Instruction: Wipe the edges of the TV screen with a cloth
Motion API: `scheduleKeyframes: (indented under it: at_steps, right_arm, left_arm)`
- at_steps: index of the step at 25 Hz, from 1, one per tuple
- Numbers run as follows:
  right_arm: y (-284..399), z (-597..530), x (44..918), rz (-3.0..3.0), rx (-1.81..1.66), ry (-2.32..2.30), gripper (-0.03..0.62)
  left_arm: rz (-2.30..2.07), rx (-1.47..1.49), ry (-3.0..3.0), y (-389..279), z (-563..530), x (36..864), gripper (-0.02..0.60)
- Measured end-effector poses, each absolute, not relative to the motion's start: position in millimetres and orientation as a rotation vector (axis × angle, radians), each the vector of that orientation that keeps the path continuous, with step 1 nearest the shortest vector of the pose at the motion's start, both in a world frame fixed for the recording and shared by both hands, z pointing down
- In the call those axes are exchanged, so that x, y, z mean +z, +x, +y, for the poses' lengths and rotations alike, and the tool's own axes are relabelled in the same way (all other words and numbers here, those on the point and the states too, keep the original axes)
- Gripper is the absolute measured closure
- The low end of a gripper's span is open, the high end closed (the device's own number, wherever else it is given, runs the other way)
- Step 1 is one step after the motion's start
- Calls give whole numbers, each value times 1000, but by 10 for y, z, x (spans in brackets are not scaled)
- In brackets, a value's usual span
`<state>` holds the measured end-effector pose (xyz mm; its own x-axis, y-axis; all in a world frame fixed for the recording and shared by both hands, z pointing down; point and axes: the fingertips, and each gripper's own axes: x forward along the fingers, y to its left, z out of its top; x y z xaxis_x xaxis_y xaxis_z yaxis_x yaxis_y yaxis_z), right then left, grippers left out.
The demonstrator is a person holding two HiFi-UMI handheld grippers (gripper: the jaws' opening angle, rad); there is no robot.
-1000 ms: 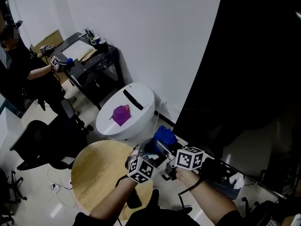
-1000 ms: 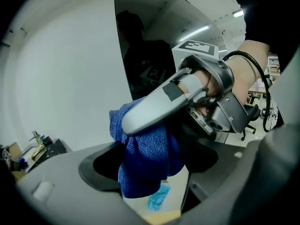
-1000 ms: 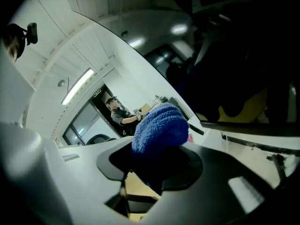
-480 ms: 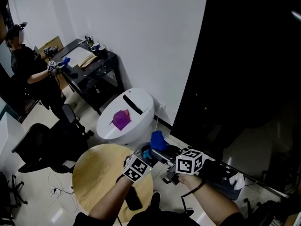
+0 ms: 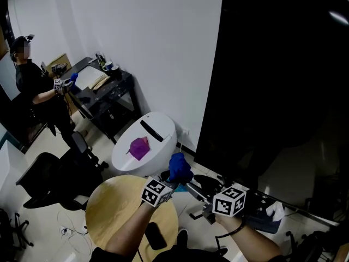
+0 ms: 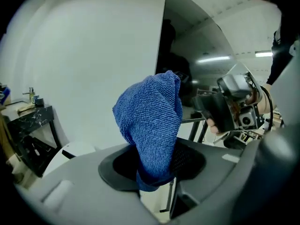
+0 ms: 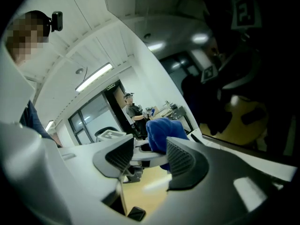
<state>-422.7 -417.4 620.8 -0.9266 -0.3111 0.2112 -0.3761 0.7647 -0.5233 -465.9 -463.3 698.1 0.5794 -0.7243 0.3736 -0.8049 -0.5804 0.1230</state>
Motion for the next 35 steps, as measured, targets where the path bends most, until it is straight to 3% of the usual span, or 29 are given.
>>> scheduleKeyframes:
  at_steps: [15, 35]
  right_arm:
    - [-3167, -4072, 5865, -2877, 854, 863, 367]
    - [-2776, -4060, 4859, -3063, 549, 907, 368]
  left_arm:
    - [-1090, 560, 2712, -4282, -5287, 6725, 434]
    - [-1217, 626, 2961, -4304, -5289, 5158, 434]
